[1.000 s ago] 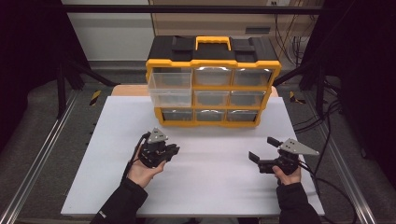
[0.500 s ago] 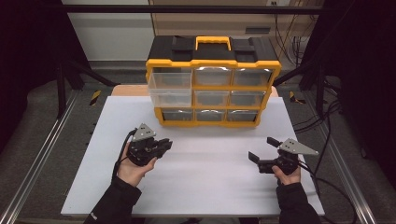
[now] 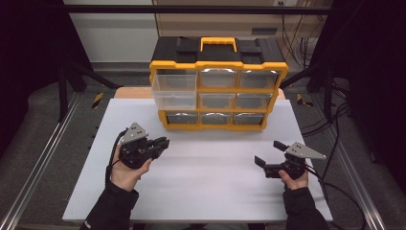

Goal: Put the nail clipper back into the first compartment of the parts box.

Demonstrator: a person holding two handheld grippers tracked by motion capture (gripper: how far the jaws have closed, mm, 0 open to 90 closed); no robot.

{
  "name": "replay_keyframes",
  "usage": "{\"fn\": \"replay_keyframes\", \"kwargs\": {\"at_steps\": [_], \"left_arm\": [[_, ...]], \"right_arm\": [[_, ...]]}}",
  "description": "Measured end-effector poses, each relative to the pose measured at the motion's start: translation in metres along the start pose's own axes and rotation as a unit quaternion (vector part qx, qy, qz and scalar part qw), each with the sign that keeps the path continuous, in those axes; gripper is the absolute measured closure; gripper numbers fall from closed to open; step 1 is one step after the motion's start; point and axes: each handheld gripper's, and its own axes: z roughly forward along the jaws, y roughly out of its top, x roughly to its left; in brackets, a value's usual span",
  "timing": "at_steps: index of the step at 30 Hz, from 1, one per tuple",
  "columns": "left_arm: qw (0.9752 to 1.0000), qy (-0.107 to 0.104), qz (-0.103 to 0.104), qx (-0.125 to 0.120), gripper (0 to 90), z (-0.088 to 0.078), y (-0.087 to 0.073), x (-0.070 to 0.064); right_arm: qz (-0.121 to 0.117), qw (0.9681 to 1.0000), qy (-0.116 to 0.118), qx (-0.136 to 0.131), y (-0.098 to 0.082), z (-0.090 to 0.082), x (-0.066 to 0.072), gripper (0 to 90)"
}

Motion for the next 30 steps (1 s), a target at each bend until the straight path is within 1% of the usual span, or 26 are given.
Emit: {"fn": "replay_keyframes", "kwargs": {"at_steps": [2,8,13,19,24,30], "left_arm": [[1.0,0.004,0.003,-0.006,78.7,-0.002,0.002,0.001],[0.9997,0.006,0.004,-0.022,78.6,-0.011,0.011,0.001],[0.9993,0.005,0.005,-0.037,78.6,-0.017,0.019,0.001],[0.9989,0.002,0.01,-0.047,78.6,-0.017,0.027,-0.001],[0.9986,0.003,0.015,-0.051,78.7,-0.018,0.033,-0.003],[0.9978,-0.001,0.012,-0.066,78.6,-0.022,0.045,-0.002]], "right_arm": [[-0.001,1.0,0.0,0.001,0.0,0.0,0.0,0.3],[-0.003,1.0,-0.001,0.002,0.0,0.001,0.0,0.3],[-0.002,1.0,-0.001,0.001,0.0,0.0,0.0,0.3],[-0.002,1.0,-0.002,0.0,0.0,0.0,0.0,0.3],[-0.002,1.0,-0.003,0.0,0.0,0.0,0.0,0.3],[-0.005,1.0,-0.003,0.002,-0.001,0.0,0.0,0.3]]}}
